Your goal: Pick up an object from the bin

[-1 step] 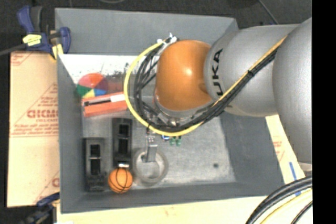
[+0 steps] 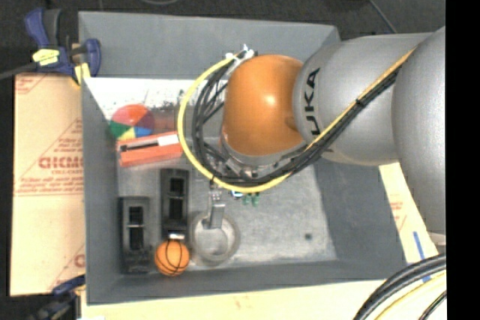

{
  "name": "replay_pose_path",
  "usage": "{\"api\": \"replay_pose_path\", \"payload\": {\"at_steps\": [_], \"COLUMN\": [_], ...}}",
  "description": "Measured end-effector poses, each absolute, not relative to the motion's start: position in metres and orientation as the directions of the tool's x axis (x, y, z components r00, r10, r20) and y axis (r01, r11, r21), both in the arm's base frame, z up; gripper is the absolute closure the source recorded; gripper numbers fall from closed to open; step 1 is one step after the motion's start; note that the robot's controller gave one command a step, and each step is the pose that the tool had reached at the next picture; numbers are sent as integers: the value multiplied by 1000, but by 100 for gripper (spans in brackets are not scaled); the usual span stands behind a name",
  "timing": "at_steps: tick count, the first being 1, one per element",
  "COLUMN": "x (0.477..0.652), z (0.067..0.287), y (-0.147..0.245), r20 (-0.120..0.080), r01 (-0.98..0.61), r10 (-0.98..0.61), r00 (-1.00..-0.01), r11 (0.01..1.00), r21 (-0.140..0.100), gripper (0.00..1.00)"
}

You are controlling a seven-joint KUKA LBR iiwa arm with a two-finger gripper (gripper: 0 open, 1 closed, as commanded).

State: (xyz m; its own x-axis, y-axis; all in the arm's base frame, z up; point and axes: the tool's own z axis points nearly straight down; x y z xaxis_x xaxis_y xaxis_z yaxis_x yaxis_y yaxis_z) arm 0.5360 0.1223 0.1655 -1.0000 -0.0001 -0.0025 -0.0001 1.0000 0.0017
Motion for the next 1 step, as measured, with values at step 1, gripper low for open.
{"api": "replay_pose_path", "payload": {"at_steps": [1], "x": [495], "z": [94], "y": [105], "r20": [-5], "r01": [17], "r10": [17], "r00": [-1000], "r11": [1000], "r21": [3], "gripper": [0]}}
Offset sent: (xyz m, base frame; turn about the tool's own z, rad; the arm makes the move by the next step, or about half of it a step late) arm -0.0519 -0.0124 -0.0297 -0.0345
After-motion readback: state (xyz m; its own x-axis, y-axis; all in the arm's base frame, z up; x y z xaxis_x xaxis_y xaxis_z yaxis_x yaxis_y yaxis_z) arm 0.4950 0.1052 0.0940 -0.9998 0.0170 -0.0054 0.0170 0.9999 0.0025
